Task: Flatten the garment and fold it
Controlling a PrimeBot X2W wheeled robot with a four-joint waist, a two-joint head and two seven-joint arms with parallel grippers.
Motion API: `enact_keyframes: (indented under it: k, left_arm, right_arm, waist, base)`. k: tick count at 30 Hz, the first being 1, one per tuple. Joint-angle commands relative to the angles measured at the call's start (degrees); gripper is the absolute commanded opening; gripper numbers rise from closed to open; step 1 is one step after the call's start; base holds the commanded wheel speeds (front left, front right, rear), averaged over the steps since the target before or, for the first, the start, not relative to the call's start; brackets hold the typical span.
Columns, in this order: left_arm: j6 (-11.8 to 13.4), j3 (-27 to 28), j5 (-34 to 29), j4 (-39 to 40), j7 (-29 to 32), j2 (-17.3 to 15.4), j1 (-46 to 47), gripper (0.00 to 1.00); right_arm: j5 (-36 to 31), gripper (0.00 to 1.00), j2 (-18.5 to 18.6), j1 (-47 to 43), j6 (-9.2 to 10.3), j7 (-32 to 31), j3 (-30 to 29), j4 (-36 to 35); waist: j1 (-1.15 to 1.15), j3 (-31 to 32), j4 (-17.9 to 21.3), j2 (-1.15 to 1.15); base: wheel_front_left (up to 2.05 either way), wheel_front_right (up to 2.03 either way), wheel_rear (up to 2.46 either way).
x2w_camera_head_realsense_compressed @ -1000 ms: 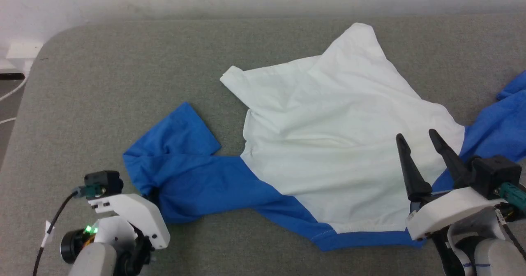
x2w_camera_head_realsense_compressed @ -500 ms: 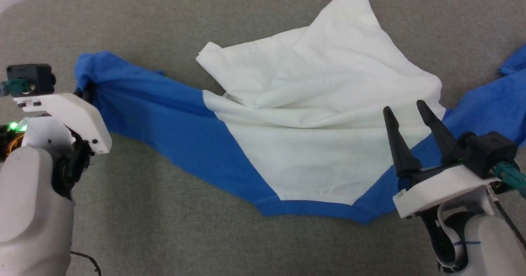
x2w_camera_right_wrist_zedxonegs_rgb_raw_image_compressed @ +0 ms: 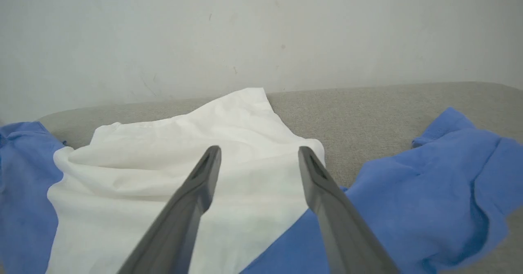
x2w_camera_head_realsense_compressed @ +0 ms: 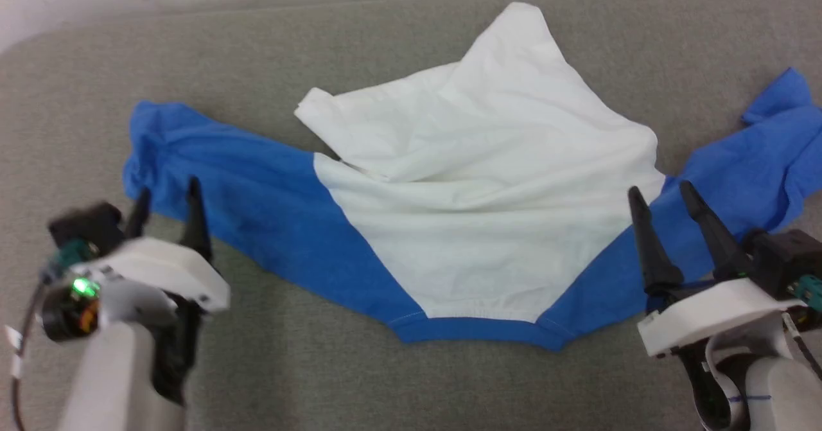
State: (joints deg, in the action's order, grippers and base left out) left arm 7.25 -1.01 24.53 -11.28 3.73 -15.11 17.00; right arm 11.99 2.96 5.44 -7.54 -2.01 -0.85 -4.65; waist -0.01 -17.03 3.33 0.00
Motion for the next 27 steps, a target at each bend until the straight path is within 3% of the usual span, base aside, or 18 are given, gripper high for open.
enact_keyframes:
  k: [1,6,12,22,27]
  left_arm:
    - [0.5,-0.3,-0.1,1.0,-0.5,0.8,-1.6,1.0]
    - [-0.3,-3.3,2.7,5.7,0.0,5.9,-8.1,1.0]
    - [-1.1,-5.7,6.0,3.2,1.8,9.3,-10.1,1.0]
    - [-1.7,-7.7,8.0,-5.3,5.2,10.1,-5.3,1.0]
    - [-0.2,-7.7,7.6,-9.0,7.5,9.2,-3.5,1.0]
  right_arm:
    - [-0.1,1.0,-0.1,-0.6,0.05,-0.1,-0.3,-0.4]
    - [-0.4,1.0,-0.1,-2.4,0.05,-1.5,-1.0,-2.1]
    - [0.5,1.0,-0.1,-3.2,0.05,-2.7,-0.2,-3.3]
    - [0.8,1.0,-0.1,-3.6,0.05,-3.2,-0.2,-4.3]
    - [1.3,1.0,-0.1,-3.2,0.05,-2.8,0.1,-4.1]
  waist:
    - [0.01,3.3,-3.1,0.0]
    - [0.01,6.1,-5.6,0.0]
    - [0.01,6.7,-6.0,0.0]
    - [0.01,4.4,-2.5,0.0]
    - [0.01,3.6,-0.6,0.0]
  base:
    - [0.0,0.0,0.0]
    - [0.0,0.0,0.0]
    - [0.0,0.0,0.0]
    - [0.0,0.0,0.0]
    - [0.0,0.0,0.0]
